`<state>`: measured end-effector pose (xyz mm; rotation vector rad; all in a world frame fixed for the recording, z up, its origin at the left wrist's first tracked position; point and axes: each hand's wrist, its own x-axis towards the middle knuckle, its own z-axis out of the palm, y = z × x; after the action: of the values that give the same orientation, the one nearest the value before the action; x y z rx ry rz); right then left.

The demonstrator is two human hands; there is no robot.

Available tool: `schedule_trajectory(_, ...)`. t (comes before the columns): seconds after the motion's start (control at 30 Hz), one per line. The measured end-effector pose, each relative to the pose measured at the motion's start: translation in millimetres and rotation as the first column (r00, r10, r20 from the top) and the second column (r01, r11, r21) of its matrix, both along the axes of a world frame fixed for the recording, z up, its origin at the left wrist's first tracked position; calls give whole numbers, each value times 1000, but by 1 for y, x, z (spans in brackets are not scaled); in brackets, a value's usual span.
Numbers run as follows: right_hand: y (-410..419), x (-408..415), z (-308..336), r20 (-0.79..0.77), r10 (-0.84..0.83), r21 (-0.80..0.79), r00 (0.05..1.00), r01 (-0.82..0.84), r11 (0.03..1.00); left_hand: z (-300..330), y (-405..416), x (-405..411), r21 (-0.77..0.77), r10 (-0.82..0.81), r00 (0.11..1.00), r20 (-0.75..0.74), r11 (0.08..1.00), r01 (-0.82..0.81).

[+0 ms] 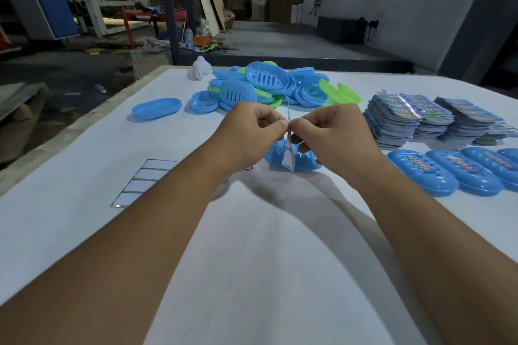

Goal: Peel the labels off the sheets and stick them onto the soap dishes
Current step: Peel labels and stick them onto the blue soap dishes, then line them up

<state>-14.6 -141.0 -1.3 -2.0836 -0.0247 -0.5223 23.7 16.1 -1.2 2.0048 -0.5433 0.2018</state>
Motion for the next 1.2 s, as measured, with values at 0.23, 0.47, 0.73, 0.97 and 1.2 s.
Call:
schedule_trajectory(0.23,-1,1,-1,-19,-20,29,1000,21,999,-1,-2,1,-2,47,999,-10,999,-47)
schedule_trajectory(0.47,-3,2,1,-41,-30,123,999,35,992,-4,-1,6,-42,124,990,-60,991,-127)
schedule_trajectory(0.73,-9,3,2,-83,-52,166,995,65,984,-3,2,10,16,204,976,-79,979,-203)
schedule_trajectory(0.97,-11,2,3,-112,-27,249,993,54,967,-3,3,15,140,310,941,-136,946,-291)
schedule_trajectory(1.2,-13,1,6,-135,-42,322,990,84,943,-7,17,23,329,399,916,-40,871,-365)
